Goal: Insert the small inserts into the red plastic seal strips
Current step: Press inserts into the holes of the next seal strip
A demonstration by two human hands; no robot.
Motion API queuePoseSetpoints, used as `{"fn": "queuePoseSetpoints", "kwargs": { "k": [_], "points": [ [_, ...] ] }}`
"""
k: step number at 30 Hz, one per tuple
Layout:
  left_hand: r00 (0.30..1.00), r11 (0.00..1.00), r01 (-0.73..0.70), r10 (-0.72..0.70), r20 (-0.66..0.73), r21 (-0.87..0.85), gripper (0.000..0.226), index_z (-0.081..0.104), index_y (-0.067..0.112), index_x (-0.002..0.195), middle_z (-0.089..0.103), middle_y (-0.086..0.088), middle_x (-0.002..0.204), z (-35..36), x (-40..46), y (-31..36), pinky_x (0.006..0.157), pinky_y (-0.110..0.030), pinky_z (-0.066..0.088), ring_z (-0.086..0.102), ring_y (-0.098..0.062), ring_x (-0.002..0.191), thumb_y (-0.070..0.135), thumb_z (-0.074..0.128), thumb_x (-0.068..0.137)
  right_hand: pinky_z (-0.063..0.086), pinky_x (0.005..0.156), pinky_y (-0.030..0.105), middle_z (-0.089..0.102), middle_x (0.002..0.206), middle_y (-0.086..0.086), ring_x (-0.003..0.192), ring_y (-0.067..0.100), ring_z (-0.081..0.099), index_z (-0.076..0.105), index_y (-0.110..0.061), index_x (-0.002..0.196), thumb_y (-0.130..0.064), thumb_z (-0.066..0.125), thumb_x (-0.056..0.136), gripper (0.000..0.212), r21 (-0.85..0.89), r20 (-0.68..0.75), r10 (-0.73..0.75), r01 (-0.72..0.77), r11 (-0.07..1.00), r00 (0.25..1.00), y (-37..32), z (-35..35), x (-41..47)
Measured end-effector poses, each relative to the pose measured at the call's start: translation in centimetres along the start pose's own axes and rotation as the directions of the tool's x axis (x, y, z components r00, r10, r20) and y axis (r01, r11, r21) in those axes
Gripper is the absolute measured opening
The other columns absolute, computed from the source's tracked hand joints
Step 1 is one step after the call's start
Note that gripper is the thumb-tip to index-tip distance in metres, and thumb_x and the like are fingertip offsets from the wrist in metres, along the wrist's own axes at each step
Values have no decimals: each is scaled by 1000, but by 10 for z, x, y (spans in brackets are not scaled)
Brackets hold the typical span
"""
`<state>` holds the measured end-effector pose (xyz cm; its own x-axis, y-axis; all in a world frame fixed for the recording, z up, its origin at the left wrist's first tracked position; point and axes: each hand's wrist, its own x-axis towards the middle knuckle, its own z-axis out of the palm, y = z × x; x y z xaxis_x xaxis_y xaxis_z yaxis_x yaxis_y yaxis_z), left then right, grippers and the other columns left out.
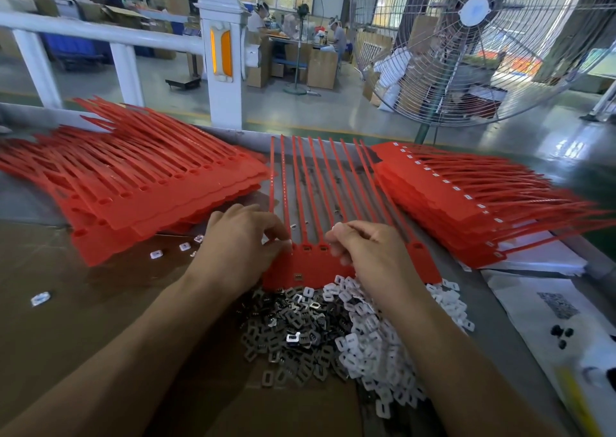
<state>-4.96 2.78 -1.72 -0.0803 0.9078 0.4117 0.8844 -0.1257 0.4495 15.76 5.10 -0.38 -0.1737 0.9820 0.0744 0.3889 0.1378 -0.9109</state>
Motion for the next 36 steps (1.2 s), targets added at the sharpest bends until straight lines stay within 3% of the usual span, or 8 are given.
{"fn": "queuePoseSetpoints", "kwargs": {
  "k": [3,10,16,20,23,26,31,36],
  "points": [
    [1000,999,-3,2,25,32,10,73,39,90,59,19,90,6,0,-1,88,-34,29,47,-8,98,47,75,84,48,71,20,75,81,-16,70,-4,66,79,-31,91,-37,59,102,24,-10,18,-10,10,1000,1000,0,0,-1],
    [998,993,-50,45,48,107,8,75,41,90,61,20,96,8,0,3,87,-30,24,48,-8,103,47,74,86,43,63,31,69,89,23,66,17,52,77,-15,86,-38,61,98,30,-67,62,-43,48,997,997,0,2,-1],
    [976,917,-204,163,147,342,28,73,35,101,60,15,104,2,-6,17,92,-32,29,48,-11,104,45,47,98,47,63,36,70,99,24,68,25,57,78,-40,84,-42,59,99,25,-70,55,-46,49,996,997,-3,2,-2],
    [947,831,-308,221,233,464,31,69,31,97,54,12,98,-5,-9,28,92,-34,32,48,-14,99,41,40,99,54,81,56,72,99,22,92,43,68,79,-16,91,-43,61,99,33,-132,44,-64,70,989,997,0,2,-2],
    [932,787,-351,243,268,507,22,66,29,97,53,8,98,-6,-11,34,88,-35,29,47,-16,99,35,45,98,63,73,35,79,92,0,84,23,75,82,-26,100,-40,66,99,22,-118,32,-60,63,991,998,3,-1,1],
    [919,744,-378,232,318,551,20,65,27,99,52,4,101,-3,-14,39,86,-36,29,44,-18,98,28,45,96,51,62,6,78,85,-20,77,-2,73,83,-26,105,-34,73,96,15,-65,10,-65,66,996,998,7,-3,5],
    [914,738,-383,215,344,556,22,66,21,101,53,0,104,2,-15,45,88,-38,29,44,-21,101,24,45,95,54,75,17,79,87,-15,80,-4,72,83,-26,99,-25,76,94,9,-65,-35,-93,91,994,995,7,2,11],
    [914,871,-284,121,386,400,31,68,29,114,56,8,111,-14,-6,33,99,-36,36,50,-16,112,35,43,97,46,65,4,75,89,-17,84,-14,65,81,-26,101,-24,74,96,9,-169,8,-128,127,977,992,6,7,18]
  ]
}}
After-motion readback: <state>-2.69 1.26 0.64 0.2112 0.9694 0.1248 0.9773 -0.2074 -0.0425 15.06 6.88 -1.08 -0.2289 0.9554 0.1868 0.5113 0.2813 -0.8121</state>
